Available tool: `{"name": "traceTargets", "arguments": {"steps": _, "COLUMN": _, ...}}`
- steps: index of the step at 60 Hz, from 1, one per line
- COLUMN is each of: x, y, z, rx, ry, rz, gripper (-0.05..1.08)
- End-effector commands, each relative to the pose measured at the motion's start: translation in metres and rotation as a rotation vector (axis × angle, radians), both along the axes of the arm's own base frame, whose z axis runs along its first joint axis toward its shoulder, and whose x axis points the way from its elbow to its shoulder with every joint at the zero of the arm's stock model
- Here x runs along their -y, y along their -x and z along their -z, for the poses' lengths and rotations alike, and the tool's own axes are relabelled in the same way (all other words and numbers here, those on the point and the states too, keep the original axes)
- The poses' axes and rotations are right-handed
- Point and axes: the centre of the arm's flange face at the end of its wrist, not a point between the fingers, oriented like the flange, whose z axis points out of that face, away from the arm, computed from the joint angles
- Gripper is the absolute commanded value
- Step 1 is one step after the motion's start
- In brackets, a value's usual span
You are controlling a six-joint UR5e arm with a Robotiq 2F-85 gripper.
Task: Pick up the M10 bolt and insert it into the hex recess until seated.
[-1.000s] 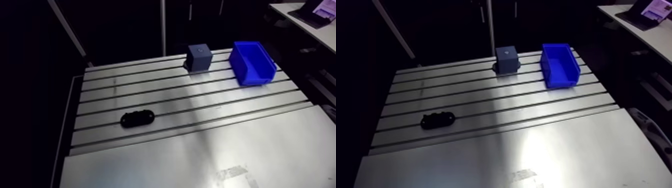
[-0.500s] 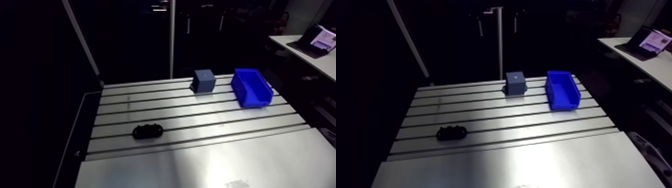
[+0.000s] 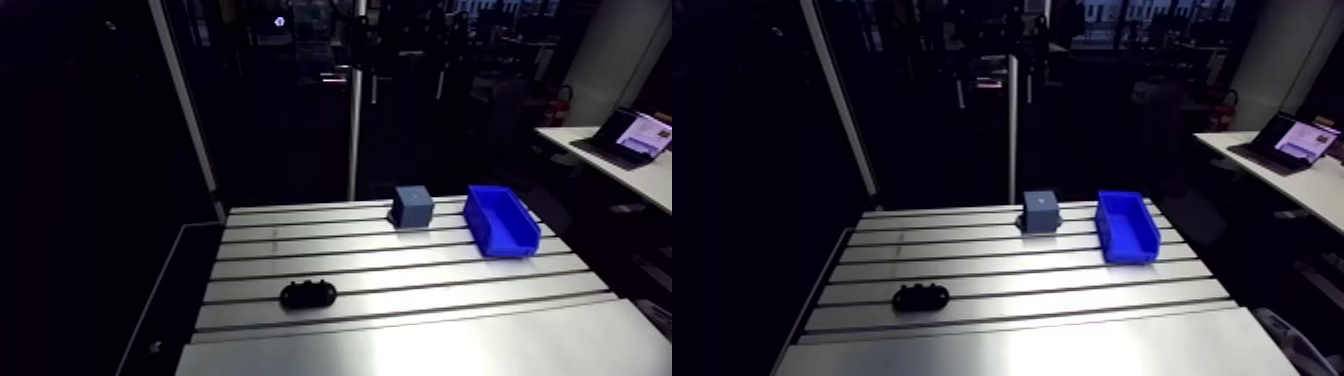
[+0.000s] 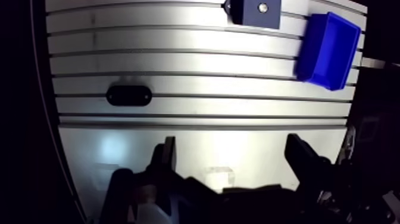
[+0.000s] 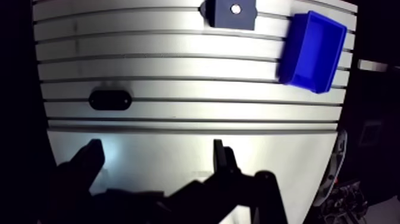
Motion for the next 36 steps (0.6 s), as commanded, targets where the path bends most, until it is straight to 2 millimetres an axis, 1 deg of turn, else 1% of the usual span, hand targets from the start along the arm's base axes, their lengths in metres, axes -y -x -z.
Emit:
{"name": "traceTargets", "arguments": {"steps": 1, "x": 0.012, "y": -0.039, "z": -0.009, "rx": -0.029, "ry": -0.008, "rz": -0.007, "gripper": 0.01}}
{"name": "traceTargets", "arguments": {"steps": 8, "x": 0.011, "y": -0.038, "z": -0.009, "rx": -0.028, "ry": -0.009, "rz": -0.005, "gripper": 0.01}}
{"name": "traceTargets", "arguments": {"steps": 15, "x": 0.011, "y": -0.035, "z": -0.017, "rx": -0.035, "ry": -0.012, "rz": -0.008, "gripper": 0.01}}
{"name": "traceTargets", "arguments": {"steps": 18, "x": 0.01, "y": -0.033, "z": -0.016, "rx": -0.03, "ry": -0.011, "rz": -0.008, "gripper": 0.01}}
{"name": "traceTargets", "arguments": {"steps": 23, "x": 0.009, "y": -0.027, "z": -0.01, "rx": -0.009, "ry": -0.009, "rz": -0.007, "gripper": 0.01}}
{"name": "traceTargets", "arguments": {"steps": 30, "x": 0.009, "y": -0.024, "z": -0.004, "rx": 0.002, "ry": -0.006, "rz": -0.007, "gripper": 0.01}}
{"name": "traceTargets", "arguments": {"steps": 36, "x": 0.009, "y": -0.021, "z": -0.002, "rx": 0.005, "ry": -0.004, "rz": -0.007, "gripper": 0.01}}
